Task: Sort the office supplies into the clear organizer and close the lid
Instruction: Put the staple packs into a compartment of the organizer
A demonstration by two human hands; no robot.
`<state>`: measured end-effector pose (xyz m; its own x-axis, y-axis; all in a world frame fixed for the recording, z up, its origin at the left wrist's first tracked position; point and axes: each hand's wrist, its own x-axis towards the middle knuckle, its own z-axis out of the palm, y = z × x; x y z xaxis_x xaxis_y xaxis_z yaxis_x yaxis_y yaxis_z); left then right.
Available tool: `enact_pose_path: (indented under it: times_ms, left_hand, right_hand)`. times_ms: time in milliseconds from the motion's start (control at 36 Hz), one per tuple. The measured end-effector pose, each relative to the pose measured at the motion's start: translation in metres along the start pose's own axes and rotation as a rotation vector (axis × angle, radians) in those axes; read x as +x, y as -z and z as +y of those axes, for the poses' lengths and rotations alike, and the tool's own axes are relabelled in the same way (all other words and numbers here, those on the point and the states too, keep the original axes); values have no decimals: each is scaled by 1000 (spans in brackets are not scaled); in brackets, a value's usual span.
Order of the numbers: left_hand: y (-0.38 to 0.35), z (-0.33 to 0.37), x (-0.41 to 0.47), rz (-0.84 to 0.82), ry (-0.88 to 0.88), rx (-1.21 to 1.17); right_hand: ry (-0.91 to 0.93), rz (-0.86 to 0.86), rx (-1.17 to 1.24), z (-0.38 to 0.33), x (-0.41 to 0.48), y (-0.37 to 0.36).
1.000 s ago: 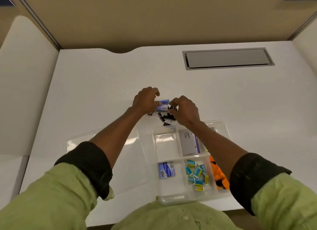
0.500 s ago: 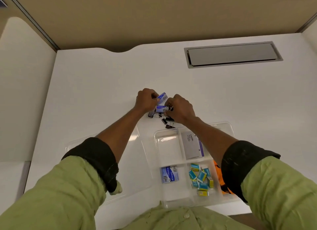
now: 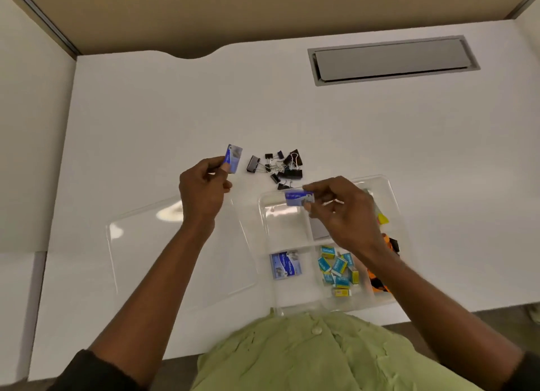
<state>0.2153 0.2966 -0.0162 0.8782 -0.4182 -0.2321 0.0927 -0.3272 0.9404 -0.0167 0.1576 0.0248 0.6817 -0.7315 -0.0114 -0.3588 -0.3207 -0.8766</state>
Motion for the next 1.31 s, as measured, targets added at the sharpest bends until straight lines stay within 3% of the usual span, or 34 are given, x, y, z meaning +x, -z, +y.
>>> enact_pose_path:
  times_ms: [111,194,444,583,750,889,1028,1167,1306]
  left_hand:
    - [18,-13,-48,1,37,-49]
    - [26,-26,-80,8,73,-59]
    - [21,-51,-139,-34,143,-15]
    - [19,-55,-151,-51,168,5]
    - [23,-57,-160,-64,148,14]
    - [24,-60,-169,-67,174,17]
    - [22,-56,-176,-82,138,74]
    - [19,-47,-180,-140,76,194]
    - [9,-34,-185,-269,93,158]
  right_hand:
    - [11,-143,-68,2,-63,8]
    - [82,-275,-252,5,-94,0]
    - [155,-576,-575,17,-106,-45]
    - [133,-545,-641,20,-114,-66]
    - [-26,-431,-613,27,-122,-67]
    - [-26,-528,-626,31,-129,-69]
    - [-53,-481,-630,25,-133,-63]
    - [-154,-183,-301,2,-129,-44]
    - [-315,-100,142,-4,-124,-37]
